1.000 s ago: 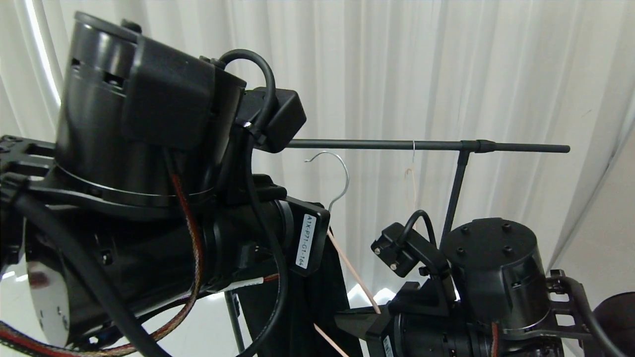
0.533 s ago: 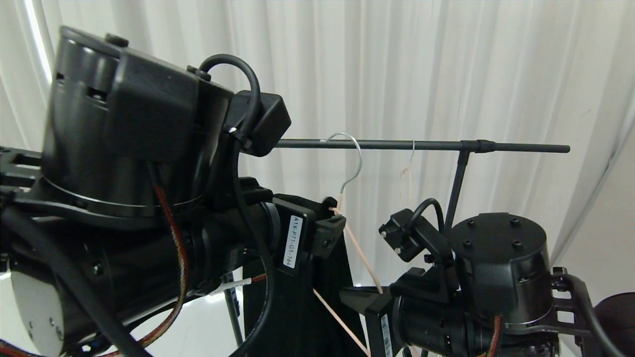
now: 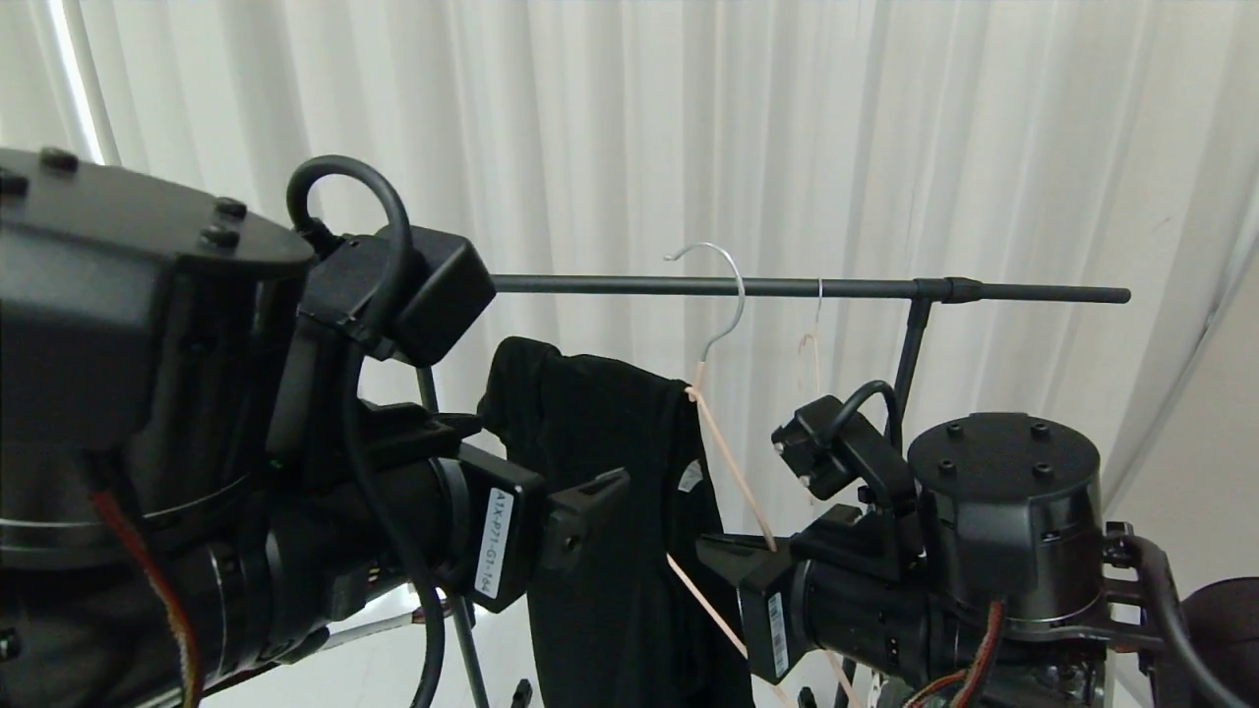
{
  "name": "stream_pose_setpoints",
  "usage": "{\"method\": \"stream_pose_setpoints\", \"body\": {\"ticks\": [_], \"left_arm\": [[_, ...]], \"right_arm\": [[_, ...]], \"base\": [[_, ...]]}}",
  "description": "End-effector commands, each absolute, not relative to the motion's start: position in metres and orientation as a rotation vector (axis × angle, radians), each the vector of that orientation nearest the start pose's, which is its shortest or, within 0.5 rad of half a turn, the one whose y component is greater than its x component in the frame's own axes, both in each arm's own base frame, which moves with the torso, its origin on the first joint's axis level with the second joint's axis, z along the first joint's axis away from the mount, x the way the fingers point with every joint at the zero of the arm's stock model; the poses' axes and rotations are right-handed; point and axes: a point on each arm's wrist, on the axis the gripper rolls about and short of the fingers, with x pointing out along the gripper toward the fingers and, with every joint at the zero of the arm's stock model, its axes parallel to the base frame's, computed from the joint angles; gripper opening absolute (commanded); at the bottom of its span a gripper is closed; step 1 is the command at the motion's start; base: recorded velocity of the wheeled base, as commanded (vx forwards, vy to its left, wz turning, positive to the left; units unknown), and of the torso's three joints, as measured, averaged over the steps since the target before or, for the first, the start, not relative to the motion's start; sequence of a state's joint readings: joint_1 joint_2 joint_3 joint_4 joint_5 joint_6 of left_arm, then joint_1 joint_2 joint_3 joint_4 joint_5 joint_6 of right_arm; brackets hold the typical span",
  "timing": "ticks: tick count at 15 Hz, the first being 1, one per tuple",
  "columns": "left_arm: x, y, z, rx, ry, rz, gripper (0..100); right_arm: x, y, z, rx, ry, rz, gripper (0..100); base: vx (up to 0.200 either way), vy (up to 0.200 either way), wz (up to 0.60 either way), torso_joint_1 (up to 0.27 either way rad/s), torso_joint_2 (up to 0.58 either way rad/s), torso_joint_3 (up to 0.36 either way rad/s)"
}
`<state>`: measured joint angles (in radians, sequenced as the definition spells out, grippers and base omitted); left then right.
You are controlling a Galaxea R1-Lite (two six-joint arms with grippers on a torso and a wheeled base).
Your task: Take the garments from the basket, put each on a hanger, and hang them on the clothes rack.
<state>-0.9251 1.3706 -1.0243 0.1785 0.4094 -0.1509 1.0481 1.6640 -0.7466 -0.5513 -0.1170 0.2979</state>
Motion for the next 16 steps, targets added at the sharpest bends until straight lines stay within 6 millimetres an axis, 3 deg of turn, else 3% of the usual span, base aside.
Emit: {"method": "stream_pose_setpoints", "body": {"ticks": [1, 3, 5, 8, 12, 16], "left_arm": [[0.136, -0.147, 0.248, 0.158, 0.449, -0.43, 100], [0.143, -0.132, 0.247, 0.106, 0.417, -0.453, 100], [0.145, -0.109, 0.236, 0.237, 0.399, -0.563, 100], [0.133, -0.096, 0.226, 0.311, 0.361, -0.837, 100], [0.12, -0.096, 0.216, 0.366, 0.303, -1.118, 100], [0.112, -0.105, 0.21, 0.394, 0.305, -1.206, 100]], "right_arm": [[0.145, 0.233, 0.166, 0.013, 0.434, 0.86, 0], [0.135, 0.212, 0.164, -0.02, 0.435, 0.906, 0], [0.119, 0.187, 0.158, -0.063, 0.441, 0.973, 0], [0.102, 0.164, 0.15, -0.119, 0.439, 1.077, 0], [0.093, 0.159, 0.144, -0.186, 0.426, 1.182, 0], [0.087, 0.164, 0.138, -0.248, 0.429, 1.266, 0]], "base": [[0.0, 0.0, 0.0, 0.0, 0.0, 0.0], [0.0, 0.0, 0.0, 0.0, 0.0, 0.0], [0.0, 0.0, 0.0, 0.0, 0.0, 0.0], [0.0, 0.0, 0.0, 0.0, 0.0, 0.0], [0.0, 0.0, 0.0, 0.0, 0.0, 0.0], [0.0, 0.0, 0.0, 0.0, 0.0, 0.0]]}}
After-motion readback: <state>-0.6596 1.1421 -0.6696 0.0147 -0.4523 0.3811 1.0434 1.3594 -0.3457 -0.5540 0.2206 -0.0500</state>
